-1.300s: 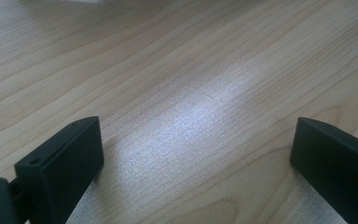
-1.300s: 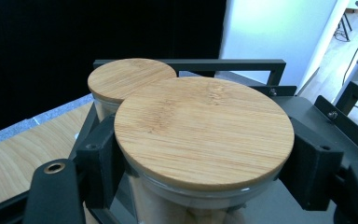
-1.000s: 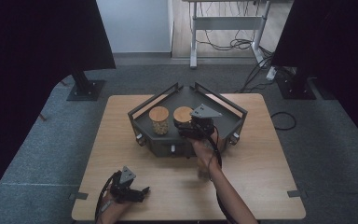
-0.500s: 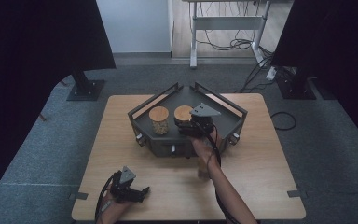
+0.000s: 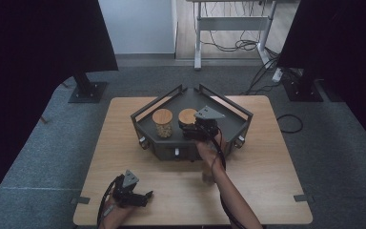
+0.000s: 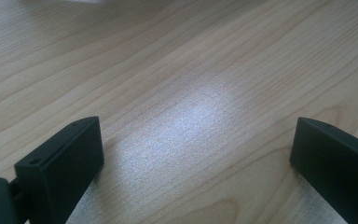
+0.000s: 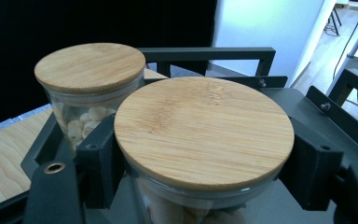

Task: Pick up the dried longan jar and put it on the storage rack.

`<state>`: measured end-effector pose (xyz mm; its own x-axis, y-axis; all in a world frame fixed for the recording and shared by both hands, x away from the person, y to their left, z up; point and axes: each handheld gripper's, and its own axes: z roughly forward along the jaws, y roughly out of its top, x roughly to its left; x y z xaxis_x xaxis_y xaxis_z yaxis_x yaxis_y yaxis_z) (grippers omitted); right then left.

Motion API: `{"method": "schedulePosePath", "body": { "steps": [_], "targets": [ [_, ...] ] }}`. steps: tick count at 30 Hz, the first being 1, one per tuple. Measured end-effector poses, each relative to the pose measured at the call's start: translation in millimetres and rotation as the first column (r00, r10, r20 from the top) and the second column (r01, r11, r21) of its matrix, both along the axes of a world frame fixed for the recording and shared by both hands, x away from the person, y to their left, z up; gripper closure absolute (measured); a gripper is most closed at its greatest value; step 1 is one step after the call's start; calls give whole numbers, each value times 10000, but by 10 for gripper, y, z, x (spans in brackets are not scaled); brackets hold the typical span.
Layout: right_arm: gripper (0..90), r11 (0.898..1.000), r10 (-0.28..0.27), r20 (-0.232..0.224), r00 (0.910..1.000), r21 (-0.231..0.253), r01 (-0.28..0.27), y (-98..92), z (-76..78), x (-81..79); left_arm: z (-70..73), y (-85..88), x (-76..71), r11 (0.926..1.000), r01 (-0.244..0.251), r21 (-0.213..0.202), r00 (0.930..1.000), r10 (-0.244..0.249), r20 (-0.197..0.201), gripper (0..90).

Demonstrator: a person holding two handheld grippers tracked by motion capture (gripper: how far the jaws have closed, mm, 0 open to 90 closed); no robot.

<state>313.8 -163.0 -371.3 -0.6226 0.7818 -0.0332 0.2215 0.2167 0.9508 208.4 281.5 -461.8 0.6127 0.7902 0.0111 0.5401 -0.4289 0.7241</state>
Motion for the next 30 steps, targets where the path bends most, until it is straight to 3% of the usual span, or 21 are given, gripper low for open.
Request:
{"method": "schedulePosePath", "body": {
  "steps": [20, 30],
  "targets": [
    [230, 10000, -32, -104, 9999, 14, 32, -12, -56, 28, -2, 0, -1, 10000, -3, -2, 10000, 3, 10, 24],
    [76, 9999, -71, -231, 9997, -128, 68, 39, -74, 65, -2, -1, -1, 10000, -5, -6, 10000, 5, 7, 24]
  ]
}}
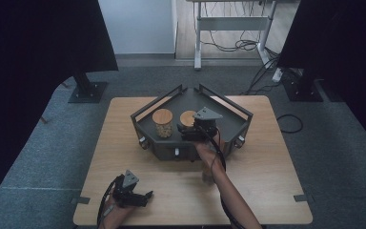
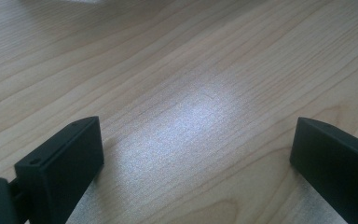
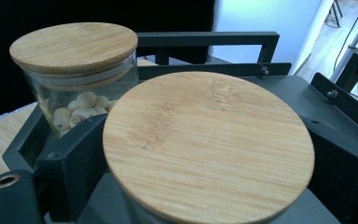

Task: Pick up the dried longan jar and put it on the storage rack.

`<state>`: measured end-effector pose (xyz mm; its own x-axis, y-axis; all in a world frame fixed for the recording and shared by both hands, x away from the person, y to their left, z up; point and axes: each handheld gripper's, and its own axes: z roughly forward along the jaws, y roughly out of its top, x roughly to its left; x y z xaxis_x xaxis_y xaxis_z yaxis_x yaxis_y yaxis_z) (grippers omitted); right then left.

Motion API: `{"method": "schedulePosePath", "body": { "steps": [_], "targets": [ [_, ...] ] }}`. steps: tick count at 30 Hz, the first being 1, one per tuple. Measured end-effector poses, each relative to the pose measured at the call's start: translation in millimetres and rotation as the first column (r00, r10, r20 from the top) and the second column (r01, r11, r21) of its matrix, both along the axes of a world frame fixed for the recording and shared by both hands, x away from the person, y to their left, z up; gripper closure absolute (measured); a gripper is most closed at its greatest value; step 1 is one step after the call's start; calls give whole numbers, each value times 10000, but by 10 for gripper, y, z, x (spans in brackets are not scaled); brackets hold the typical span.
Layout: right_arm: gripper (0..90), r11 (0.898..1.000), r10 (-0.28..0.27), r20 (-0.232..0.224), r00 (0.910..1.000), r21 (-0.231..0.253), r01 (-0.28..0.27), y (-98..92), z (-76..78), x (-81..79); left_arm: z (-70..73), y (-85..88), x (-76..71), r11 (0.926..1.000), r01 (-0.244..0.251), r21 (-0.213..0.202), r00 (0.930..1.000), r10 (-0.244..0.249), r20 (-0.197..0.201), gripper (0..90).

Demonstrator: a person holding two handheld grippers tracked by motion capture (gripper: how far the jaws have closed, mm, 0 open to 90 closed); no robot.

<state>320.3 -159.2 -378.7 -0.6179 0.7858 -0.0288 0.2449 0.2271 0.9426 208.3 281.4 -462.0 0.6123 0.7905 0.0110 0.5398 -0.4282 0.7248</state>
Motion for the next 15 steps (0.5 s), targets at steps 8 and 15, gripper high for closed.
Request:
{"method": "schedulePosePath", "body": {
  "steps": [8, 15],
  "targets": [
    [65, 10000, 46, 0, 10000, 31, -46, -6, 2, 4, 0, 0, 2, 10000, 9, 3, 10000, -9, -1, 24],
    [62, 10000, -15, 0, 10000, 6, 15, -16, 21, -12, 0, 0, 2, 10000, 9, 1, 10000, -9, -1, 24]
  ]
}}
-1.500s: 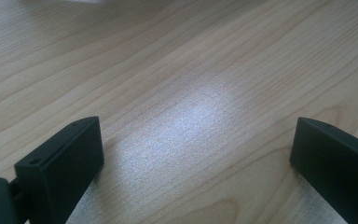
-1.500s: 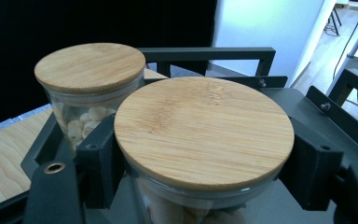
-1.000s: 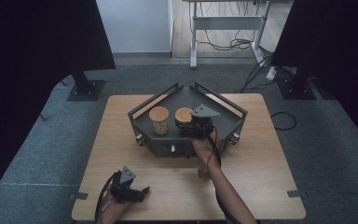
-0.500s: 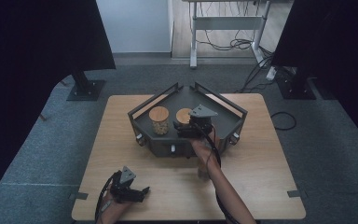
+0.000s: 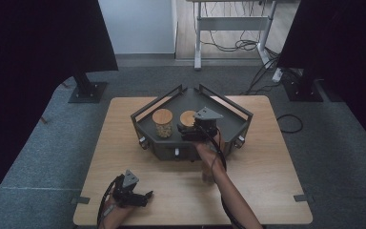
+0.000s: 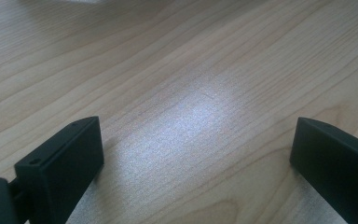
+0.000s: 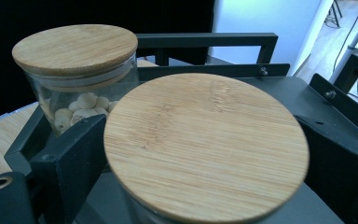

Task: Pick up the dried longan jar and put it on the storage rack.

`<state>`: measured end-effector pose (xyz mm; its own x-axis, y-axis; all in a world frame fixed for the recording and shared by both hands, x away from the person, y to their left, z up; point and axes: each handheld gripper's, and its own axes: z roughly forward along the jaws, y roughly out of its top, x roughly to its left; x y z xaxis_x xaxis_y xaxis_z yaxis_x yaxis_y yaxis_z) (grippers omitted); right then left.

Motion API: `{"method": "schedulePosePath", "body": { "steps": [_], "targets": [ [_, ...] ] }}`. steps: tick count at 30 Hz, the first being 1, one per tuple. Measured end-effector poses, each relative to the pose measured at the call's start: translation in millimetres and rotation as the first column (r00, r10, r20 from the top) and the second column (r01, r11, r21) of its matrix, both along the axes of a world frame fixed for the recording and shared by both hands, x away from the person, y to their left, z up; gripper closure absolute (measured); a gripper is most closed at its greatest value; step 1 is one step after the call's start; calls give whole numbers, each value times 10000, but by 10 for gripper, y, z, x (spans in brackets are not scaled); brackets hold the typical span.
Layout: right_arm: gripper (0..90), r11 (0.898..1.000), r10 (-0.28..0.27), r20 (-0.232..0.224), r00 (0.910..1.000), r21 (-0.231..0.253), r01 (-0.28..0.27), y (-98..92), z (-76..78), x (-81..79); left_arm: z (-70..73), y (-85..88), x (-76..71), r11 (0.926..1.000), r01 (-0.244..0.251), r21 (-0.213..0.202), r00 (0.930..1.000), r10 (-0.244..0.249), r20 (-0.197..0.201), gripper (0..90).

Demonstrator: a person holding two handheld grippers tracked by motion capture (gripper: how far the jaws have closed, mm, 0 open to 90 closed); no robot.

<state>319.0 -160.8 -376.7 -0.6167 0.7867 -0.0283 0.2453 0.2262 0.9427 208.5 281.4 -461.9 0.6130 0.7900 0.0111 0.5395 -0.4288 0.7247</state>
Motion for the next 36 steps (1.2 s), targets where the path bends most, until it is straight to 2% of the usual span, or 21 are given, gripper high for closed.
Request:
{"method": "schedulePosePath", "body": {
  "steps": [36],
  "targets": [
    [65, 9999, 89, 306, 9995, -83, -87, -196, 102, -258, 0, 1, 1, 10000, 11, 7, 10000, -11, 3, 24]
  ]
}}
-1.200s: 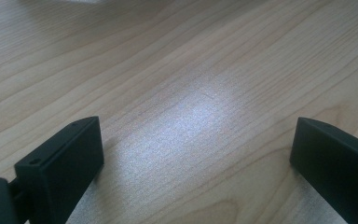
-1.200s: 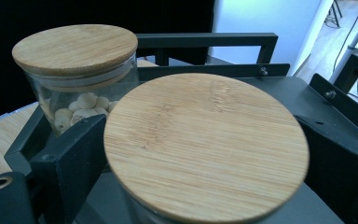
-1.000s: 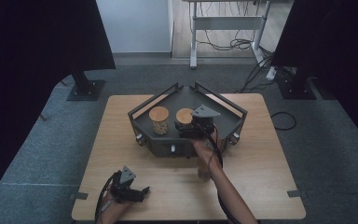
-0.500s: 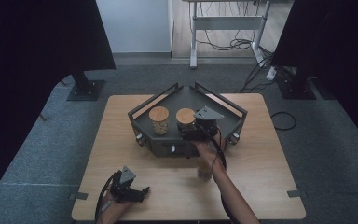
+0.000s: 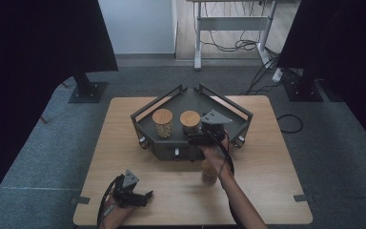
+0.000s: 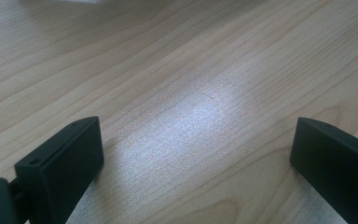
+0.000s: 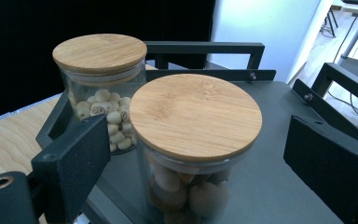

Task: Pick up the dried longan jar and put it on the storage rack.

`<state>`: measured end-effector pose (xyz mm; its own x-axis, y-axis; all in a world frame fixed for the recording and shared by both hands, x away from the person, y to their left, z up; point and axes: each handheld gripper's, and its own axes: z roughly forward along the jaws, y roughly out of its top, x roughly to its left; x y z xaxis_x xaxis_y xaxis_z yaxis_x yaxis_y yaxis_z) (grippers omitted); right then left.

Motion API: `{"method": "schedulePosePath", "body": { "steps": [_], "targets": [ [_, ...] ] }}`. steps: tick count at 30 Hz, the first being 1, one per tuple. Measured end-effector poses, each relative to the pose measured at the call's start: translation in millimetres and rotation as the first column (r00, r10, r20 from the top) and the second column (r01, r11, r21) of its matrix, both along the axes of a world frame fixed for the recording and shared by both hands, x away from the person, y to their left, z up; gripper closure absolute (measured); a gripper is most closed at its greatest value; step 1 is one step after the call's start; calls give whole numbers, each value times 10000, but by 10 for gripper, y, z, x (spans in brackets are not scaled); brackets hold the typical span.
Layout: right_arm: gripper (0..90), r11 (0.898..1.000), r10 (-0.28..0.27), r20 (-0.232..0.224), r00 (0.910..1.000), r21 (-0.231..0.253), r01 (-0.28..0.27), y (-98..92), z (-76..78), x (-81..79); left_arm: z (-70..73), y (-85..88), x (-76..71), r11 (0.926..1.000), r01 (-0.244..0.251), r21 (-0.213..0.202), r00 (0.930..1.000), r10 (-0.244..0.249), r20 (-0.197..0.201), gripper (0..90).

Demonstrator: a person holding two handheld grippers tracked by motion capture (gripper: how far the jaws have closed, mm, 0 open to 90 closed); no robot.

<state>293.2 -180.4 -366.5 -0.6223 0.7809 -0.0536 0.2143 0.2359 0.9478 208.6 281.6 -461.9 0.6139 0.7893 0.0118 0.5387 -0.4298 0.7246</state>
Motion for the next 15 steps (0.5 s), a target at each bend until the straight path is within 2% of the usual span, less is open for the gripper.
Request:
{"method": "schedulePosePath", "body": {
  "steps": [15],
  "targets": [
    [71, 9999, 144, 44, 9999, -30, -143, -69, 36, -105, -2, 0, -1, 10000, -11, -17, 10000, 11, 3, 24]
  ]
}}
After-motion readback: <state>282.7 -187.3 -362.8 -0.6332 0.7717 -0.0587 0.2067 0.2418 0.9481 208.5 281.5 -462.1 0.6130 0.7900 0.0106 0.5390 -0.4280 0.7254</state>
